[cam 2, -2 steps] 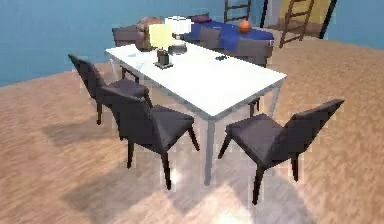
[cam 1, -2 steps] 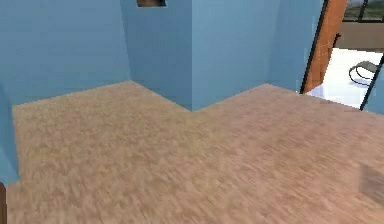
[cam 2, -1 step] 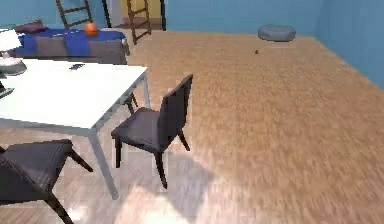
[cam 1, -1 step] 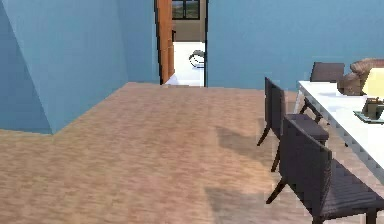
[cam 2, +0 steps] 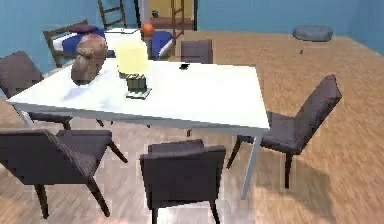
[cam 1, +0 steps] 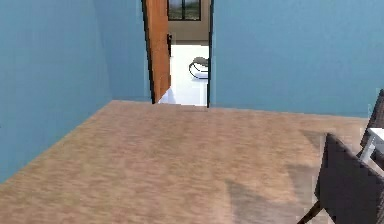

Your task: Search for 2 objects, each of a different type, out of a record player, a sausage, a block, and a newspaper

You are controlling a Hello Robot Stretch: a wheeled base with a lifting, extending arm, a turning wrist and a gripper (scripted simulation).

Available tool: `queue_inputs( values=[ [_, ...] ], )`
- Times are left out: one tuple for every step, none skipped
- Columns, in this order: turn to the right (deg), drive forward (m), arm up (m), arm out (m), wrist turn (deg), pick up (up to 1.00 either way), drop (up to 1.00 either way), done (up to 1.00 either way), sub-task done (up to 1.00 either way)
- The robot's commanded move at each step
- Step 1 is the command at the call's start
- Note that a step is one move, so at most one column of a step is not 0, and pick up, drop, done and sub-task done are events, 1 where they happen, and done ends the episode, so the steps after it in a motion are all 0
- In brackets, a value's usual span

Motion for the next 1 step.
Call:
queue_inputs(
  values=[
    [0.0, 1.00, 0.00, 0.00, 0.0, 0.00, 0.00, 0.00, 0.00]
  ],
)
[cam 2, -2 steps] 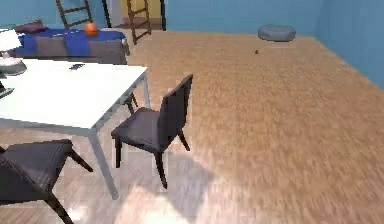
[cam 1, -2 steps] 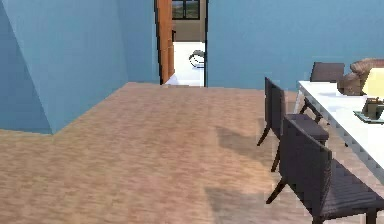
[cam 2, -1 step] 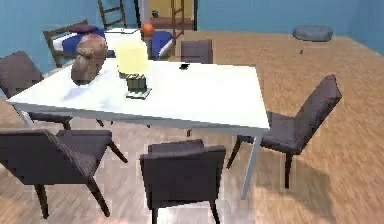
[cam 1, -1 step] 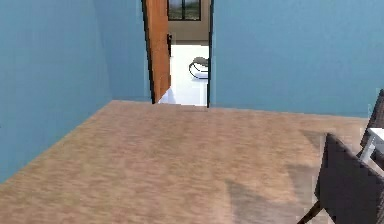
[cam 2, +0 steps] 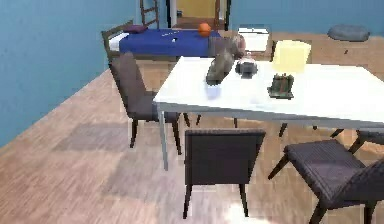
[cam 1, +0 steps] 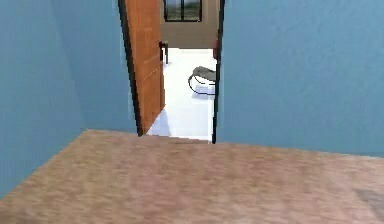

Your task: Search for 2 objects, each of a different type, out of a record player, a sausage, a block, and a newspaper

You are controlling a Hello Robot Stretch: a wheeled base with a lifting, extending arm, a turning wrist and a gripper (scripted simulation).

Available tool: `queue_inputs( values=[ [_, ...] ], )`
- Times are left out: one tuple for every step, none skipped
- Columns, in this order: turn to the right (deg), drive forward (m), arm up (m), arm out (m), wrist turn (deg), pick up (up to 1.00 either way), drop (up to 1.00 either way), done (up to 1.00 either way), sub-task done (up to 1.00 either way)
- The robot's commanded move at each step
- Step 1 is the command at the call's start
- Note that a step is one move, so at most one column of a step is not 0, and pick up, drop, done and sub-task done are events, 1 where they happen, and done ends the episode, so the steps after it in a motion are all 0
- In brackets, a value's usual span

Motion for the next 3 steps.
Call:
queue_inputs(
  values=[
    [0.0, 1.00, 0.00, 0.00, 0.0, 0.00, 0.00, 0.00, 0.00],
    [0.0, 1.00, 0.00, 0.00, 0.0, 0.00, 0.00, 0.00, 0.00],
    [0.0, 1.00, 0.00, 0.00, 0.0, 0.00, 0.00, 0.00, 0.00]
  ],
)
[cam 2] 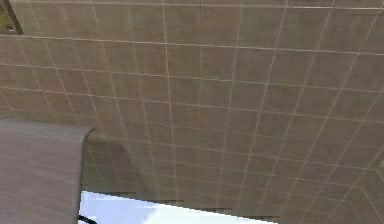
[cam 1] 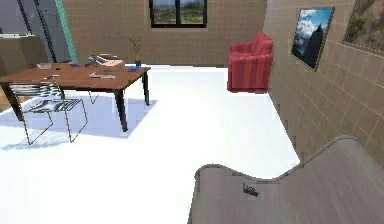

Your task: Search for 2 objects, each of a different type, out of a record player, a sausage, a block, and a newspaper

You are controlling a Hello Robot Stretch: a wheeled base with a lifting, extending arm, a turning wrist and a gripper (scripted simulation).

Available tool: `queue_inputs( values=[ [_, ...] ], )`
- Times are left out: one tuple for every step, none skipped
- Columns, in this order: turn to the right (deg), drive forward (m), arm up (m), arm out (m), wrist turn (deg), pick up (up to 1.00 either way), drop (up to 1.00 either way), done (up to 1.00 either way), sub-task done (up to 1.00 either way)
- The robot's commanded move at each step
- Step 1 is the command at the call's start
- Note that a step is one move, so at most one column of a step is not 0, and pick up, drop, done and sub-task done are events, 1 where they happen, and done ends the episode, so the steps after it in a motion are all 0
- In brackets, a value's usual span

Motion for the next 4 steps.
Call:
queue_inputs(
  values=[
    [-6.0, 0.00, 0.00, 0.00, 0.0, 0.00, 0.00, 0.00, 0.00],
    [0.0, 0.15, 0.00, 0.00, 0.0, 0.00, 0.00, 0.00, 0.00],
    [-45.0, 0.00, 0.00, 0.00, 0.0, 0.00, 0.00, 0.00, 0.00],
    [-6.0, 0.00, 0.00, 0.00, 0.0, 0.00, 0.00, 0.00, 0.00]
  ],
)
